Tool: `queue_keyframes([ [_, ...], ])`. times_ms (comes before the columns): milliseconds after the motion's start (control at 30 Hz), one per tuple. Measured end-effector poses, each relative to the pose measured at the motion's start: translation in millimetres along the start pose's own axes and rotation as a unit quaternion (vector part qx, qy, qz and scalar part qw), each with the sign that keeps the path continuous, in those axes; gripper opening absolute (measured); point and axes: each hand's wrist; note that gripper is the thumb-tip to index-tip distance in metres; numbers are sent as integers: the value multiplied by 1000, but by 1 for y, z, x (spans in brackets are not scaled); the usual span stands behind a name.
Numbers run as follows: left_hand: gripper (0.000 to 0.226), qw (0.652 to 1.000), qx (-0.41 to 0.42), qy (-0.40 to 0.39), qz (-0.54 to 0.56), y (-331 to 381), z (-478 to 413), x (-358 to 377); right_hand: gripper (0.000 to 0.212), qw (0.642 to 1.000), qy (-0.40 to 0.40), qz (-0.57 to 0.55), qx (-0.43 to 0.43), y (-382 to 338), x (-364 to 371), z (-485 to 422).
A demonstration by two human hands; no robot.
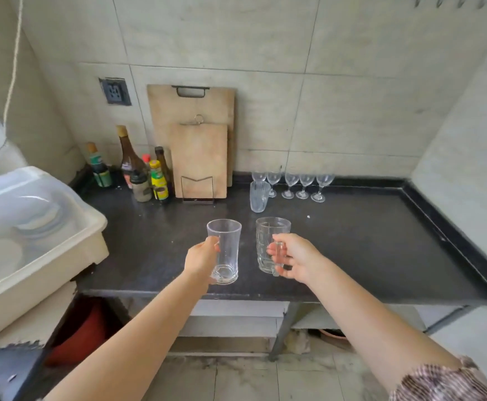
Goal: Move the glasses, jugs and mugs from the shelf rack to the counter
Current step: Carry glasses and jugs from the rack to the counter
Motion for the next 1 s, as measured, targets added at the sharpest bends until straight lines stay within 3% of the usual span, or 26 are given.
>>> queue_keyframes([
  [167,31,998,-54,-24,22,7,-51,68,21,1000,14,-5,25,-25,-44,-64],
  [367,18,995,-92,-35,14,16,-110,156,20,997,11,33,64,-61,-103,-149],
  [500,25,993,-109,-36,-10,22,-154,212,15,996,9,61,65,-87,-142,-203],
  [767,27,996,-89,10,-16,23,-224,288,24,993,-7,93,78,-108,-186,-297],
  [1000,26,997,-54,53,-18,9,-256,309,25,995,-8,59,83,-108,-183,-343],
])
Point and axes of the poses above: each hand's wrist, its own z-axis away from the middle knuckle, its own x-axis out of the palm, y = z × x, and after that the axes turned 10 degrees about z, right-handed
